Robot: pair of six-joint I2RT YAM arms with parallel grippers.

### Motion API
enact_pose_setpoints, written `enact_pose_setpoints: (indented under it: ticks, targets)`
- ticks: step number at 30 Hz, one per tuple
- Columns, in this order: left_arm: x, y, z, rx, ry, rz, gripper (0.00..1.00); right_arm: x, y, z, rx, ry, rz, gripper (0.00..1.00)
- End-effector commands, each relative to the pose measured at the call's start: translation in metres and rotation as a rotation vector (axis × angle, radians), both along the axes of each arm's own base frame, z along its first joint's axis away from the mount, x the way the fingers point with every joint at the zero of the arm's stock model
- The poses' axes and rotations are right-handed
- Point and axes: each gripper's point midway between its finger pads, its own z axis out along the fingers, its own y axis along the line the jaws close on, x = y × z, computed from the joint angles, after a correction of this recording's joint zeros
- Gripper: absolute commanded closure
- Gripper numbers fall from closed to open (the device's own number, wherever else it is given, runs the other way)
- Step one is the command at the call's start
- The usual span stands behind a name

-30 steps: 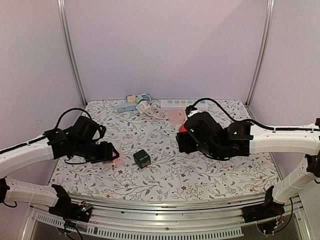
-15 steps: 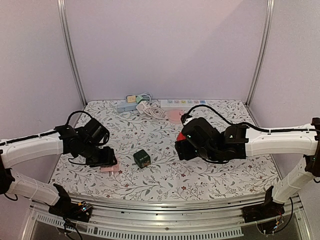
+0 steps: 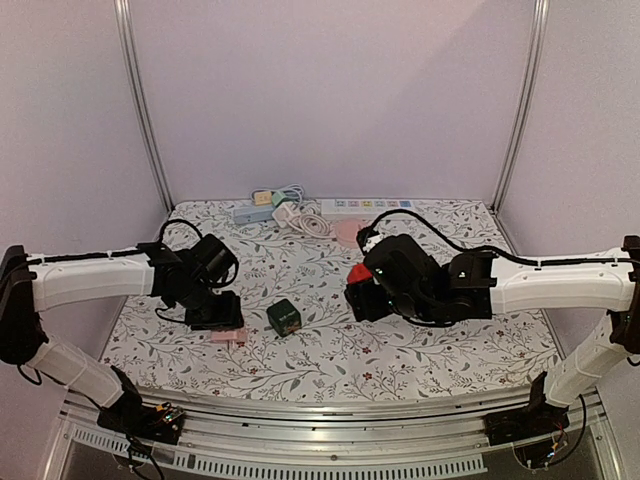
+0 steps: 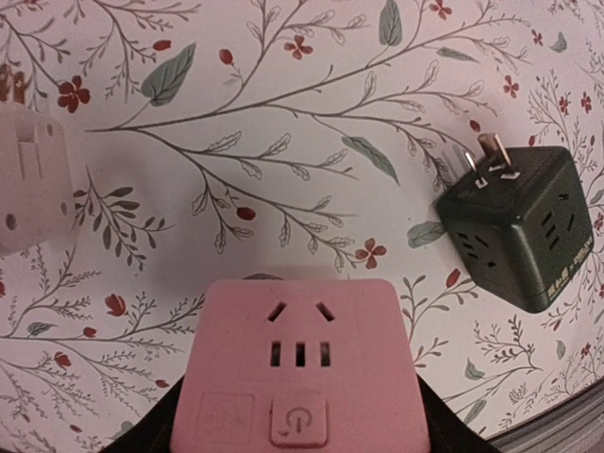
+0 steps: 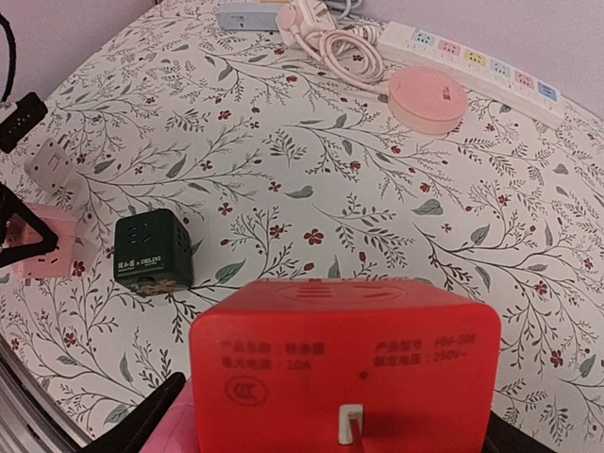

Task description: Pull the plug off the socket

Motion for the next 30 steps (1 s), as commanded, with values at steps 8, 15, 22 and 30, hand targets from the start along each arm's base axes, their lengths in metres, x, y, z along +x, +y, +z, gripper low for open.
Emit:
enact_pose_setpoints:
  ticks: [8,15,22,30]
  targets:
    - [0.013,-0.013,-0.003,0.001,-0.008,-0.037,0.4,0.006,0.006,0.01,0.062,-0.007,0.0,0.5]
    - [0.018,-0.011,0.002,0.001,-0.033,-0.036,0.22,0.008,0.017,0.002,0.072,0.027,0.007,0.5]
    - [0.024,-0.005,0.021,0.017,-0.088,-0.031,0.1,0.008,0.021,-0.014,0.063,0.079,0.015,0.5]
    - [0.03,0.001,0.065,-0.015,-0.263,-0.041,0.0,0.001,0.025,-0.062,-0.013,0.213,-0.009,0.5]
